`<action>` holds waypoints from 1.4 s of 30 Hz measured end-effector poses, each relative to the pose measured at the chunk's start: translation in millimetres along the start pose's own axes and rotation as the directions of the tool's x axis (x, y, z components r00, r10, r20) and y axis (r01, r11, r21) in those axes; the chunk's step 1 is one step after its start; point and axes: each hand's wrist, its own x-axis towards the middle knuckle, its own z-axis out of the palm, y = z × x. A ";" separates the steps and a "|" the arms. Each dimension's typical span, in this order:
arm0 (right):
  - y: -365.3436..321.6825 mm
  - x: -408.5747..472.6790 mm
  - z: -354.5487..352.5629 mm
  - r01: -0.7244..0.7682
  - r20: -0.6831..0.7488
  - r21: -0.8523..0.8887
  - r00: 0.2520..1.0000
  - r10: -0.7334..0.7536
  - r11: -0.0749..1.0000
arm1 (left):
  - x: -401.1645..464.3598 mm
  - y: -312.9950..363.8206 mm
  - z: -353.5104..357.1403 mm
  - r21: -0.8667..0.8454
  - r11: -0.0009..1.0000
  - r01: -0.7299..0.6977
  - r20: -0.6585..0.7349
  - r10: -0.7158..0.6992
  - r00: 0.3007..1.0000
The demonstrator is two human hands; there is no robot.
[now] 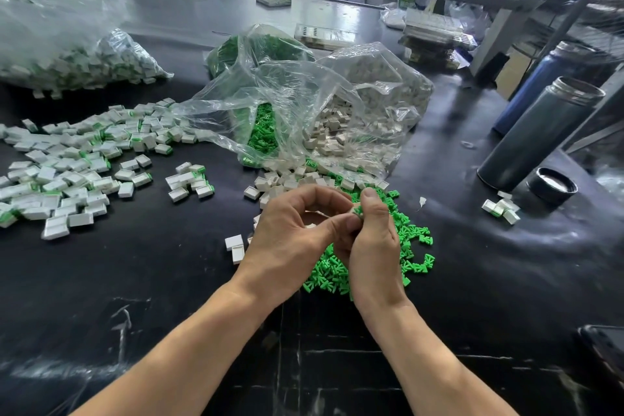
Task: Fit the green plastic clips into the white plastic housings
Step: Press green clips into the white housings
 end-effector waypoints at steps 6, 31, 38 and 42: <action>0.3 2.2 2.6 0.009 -0.030 -0.050 0.999 -0.011 0.999 | 1.1 -1.7 -1.3 -0.003 1.000 0.028 -0.011 -0.028 1.000; 15.2 11.9 -1.0 -0.042 -0.116 -0.183 0.993 0.021 0.982 | 6.2 -7.2 -7.0 0.063 0.997 0.041 -0.100 -0.034 0.994; 7.3 16.1 -21.4 0.170 -0.036 -0.223 0.983 -0.182 0.960 | 10.9 -2.3 -19.1 0.128 0.991 0.039 -0.198 -0.013 0.980; 6.3 16.5 -22.8 0.195 0.048 -0.266 0.981 -0.189 0.944 | 9.5 -1.0 -22.3 0.181 0.983 0.032 -0.173 0.000 0.985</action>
